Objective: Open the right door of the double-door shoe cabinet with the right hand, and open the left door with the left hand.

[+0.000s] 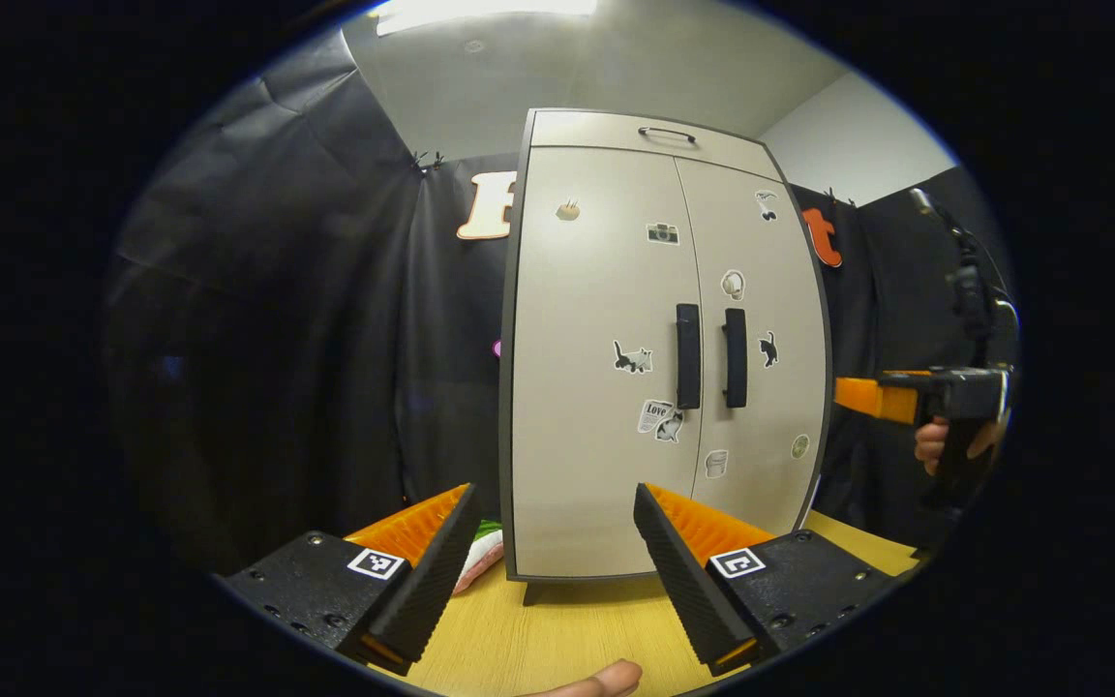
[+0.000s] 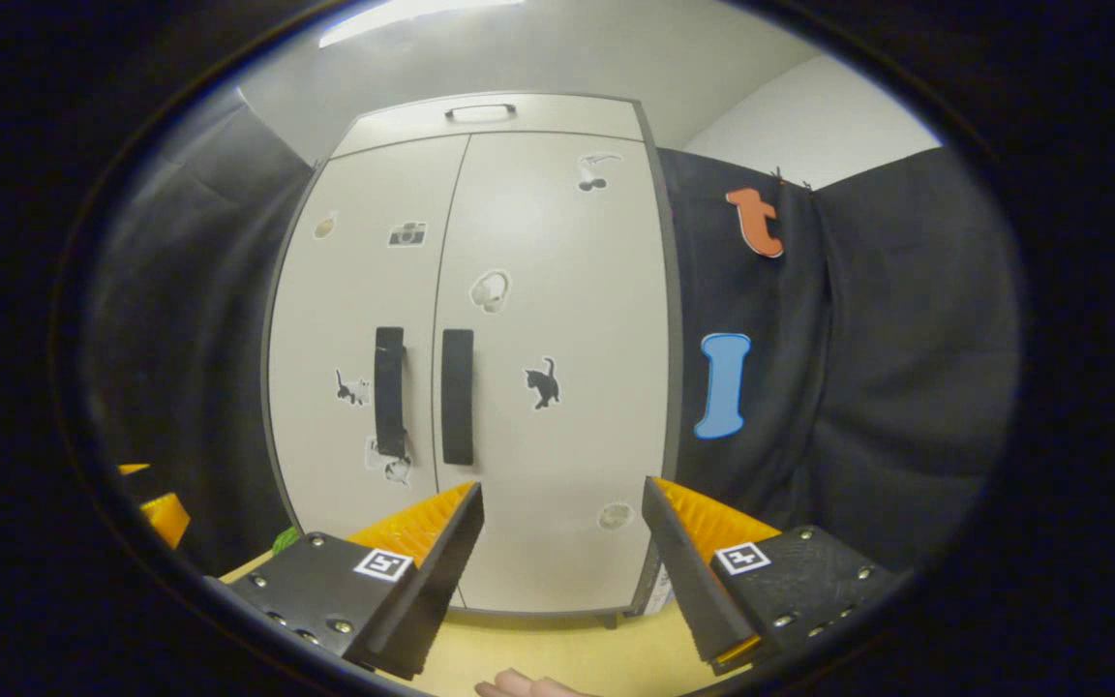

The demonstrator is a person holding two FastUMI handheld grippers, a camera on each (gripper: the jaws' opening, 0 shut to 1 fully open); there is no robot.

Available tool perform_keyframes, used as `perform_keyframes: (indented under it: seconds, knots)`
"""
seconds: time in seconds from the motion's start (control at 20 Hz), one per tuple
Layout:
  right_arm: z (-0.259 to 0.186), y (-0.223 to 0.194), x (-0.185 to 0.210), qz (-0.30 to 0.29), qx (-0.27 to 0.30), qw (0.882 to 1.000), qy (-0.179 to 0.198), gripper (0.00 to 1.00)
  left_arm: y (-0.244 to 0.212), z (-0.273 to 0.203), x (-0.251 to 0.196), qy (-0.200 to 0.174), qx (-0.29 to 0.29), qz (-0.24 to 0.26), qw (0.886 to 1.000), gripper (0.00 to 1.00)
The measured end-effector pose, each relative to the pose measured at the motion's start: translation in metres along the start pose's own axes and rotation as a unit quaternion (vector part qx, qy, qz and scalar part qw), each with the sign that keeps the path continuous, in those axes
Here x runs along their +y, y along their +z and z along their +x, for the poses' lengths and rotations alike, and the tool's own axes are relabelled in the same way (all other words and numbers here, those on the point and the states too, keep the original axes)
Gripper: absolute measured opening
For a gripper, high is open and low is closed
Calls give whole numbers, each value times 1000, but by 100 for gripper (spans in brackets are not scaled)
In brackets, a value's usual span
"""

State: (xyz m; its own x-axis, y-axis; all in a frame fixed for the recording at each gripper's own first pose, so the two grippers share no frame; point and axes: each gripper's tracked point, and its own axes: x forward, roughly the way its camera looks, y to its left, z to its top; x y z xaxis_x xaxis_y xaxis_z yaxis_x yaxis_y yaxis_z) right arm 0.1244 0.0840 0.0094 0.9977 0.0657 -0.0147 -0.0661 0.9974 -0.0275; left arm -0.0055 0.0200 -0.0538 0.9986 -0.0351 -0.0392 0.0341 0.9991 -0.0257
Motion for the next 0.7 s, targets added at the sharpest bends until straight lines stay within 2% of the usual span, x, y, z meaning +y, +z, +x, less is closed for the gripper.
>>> perform_keyframes:
  seconds: [0.05, 0.1, 0.2, 0.35, 0.4, 0.5, 0.55, 0.7]
  knots:
    - [11, 9, 7, -2, -5, 1000, 3, 98, -2, -2, 1, 0, 1, 1, 1000, 99]
    - [24, 18, 13, -4, -12, 1000, 4, 94, -4, -5, 1, -2, 1, 1, 1000, 99]
    - [45, 28, 25, -5, -20, 1000, 4, 94, -9, -10, -4, -13, 3, 0, 1000, 99]
    - [75, 32, 51, 23, -5, 999, 26, 94, -15, -17, -2, -17, 6, -2, 1000, 99]
    - [84, 34, 62, 31, -3, 999, 38, 98, -16, -17, -3, -19, 5, -4, 1000, 99]
    - [100, 37, 72, 35, -2, 998, 44, 98, -20, -20, -3, -27, 5, -7, 1000, 99]
    - [106, 35, 77, 35, 2, 998, 45, 94, -23, -20, -2, -30, 7, -8, 999, 99]
    - [122, 31, 86, 25, 13, 999, 40, 94, -30, -20, 6, -29, 16, -11, 999, 99]
